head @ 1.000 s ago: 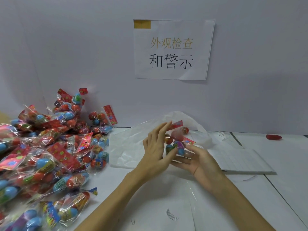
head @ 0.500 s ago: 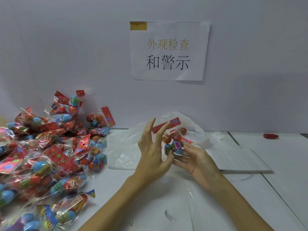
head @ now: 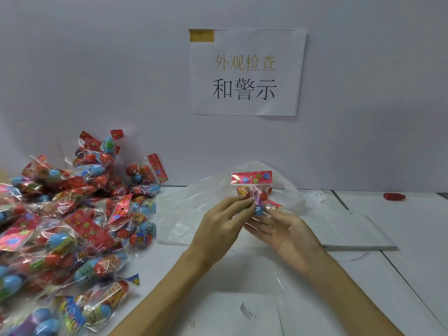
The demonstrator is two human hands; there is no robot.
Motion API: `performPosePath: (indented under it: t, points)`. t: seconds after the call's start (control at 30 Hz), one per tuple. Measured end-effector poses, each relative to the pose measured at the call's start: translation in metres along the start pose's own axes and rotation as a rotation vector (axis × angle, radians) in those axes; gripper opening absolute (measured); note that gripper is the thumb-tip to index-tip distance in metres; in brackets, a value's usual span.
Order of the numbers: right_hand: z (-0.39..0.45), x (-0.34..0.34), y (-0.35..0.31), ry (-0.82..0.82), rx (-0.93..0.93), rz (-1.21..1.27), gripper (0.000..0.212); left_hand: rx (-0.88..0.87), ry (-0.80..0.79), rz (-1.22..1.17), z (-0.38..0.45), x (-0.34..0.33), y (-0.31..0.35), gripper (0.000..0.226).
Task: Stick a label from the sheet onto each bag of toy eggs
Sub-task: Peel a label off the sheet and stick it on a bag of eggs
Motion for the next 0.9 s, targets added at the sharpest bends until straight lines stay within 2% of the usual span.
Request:
performPosePath:
  t: [0.13, 0.2, 0.27, 0.4, 0.5, 0.57, 0.67, 0.73, 0.8, 0.9]
  points:
    - [0.001, 0.004, -0.001, 0.025, 0.034, -0.06, 0.037, -0.006, -0.017, -0.031, 0.001, -0.004, -0.001, 0.022]
    - [0.001, 0.004, -0.001, 0.036, 0.064, -0.108, 0.035, 0.102, -0.057, -0.102, 0.002, -0.009, -0.004, 0.027]
    - [0.001, 0.003, -0.002, 0.03, 0.086, -0.133, 0.035, 0.31, -0.083, -0.307, 0.001, -0.015, -0.01, 0.039]
    - [0.0, -0.005, -0.001, -0.065, 0.083, -0.152, 0.037, 0.783, -0.064, -1.005, -0.004, -0.024, -0.021, 0.064]
    - [0.0, -0.006, -0.005, -0.035, 0.14, -0.42, 0.036, 0.899, -0.071, -1.235, -0.008, -0.03, -0.026, 0.076]
    - [-0.003, 0.001, -0.016, 0.085, 0.245, -0.744, 0.034, 0.881, 0.001, -1.172, -0.007, -0.026, -0.033, 0.066]
    - [-0.009, 0.019, -0.036, 0.255, 0.322, -1.161, 0.032, 0.792, 0.037, -0.831, -0.004, -0.016, -0.04, 0.041]
    - [-0.01, 0.029, -0.037, 0.237, 0.254, -1.366, 0.037, 0.701, -0.01, -0.571, -0.006, -0.012, -0.04, 0.033]
    - [-0.009, 0.035, -0.03, 0.2, 0.175, -1.537, 0.043, 0.582, -0.093, -0.446, -0.007, -0.015, -0.033, 0.025]
    - [-0.005, 0.037, -0.019, 0.178, 0.125, -1.633, 0.052, 0.423, -0.331, -0.397, -0.012, -0.034, -0.014, 0.044]
Point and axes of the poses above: each hand's wrist, its own z-axis towards the middle knuckle, its own x-axis out of the back of the hand, y = z × x, the point moved 7 cm from there along z, towards the middle knuckle, and after that the axes turned 2 degrees about -y, right-handed, at the moved point
